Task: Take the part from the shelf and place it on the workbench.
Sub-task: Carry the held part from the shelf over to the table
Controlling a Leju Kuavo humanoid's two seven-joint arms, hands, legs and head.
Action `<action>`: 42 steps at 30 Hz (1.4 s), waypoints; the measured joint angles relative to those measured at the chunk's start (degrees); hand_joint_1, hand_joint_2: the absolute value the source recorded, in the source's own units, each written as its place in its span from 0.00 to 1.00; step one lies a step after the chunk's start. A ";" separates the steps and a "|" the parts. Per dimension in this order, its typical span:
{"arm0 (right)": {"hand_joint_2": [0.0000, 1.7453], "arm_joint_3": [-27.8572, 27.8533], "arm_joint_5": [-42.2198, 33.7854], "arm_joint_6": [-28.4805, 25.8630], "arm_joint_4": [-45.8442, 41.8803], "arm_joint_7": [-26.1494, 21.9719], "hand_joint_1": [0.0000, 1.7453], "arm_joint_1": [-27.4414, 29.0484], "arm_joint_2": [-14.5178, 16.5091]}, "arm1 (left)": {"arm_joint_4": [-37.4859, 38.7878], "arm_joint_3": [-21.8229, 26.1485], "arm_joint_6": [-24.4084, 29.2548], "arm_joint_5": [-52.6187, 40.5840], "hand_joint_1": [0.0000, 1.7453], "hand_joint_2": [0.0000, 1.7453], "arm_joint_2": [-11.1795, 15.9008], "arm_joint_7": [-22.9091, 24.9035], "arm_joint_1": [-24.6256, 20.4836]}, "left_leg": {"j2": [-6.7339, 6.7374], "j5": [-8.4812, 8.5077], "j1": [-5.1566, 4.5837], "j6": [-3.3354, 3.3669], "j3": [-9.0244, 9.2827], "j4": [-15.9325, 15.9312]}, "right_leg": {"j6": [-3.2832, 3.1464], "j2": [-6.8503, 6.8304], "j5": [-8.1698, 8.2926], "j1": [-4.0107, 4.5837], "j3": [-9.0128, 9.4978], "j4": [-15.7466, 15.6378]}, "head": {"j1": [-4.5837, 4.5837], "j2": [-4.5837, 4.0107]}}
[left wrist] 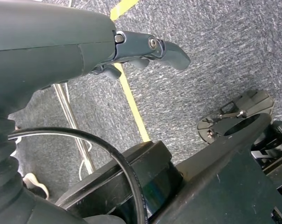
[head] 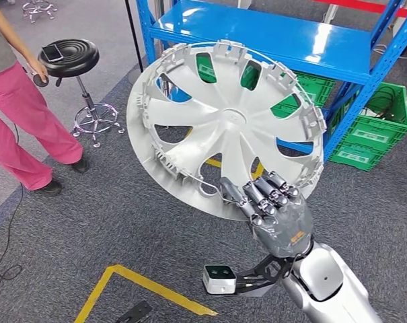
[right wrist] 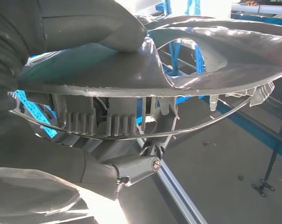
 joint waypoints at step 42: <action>1.00 -0.36 0.04 0.00 0.15 -0.20 1.00 1.70 0.56 | 0.00 0.03 -0.01 0.04 0.00 1.00 -0.29 -0.70 0.00 | -0.35 -0.23 0.36 0.62 0.12 -0.21 | 1.69 0.05 -3.07 -1.19 -1.89 5.37 | 0.30 0.00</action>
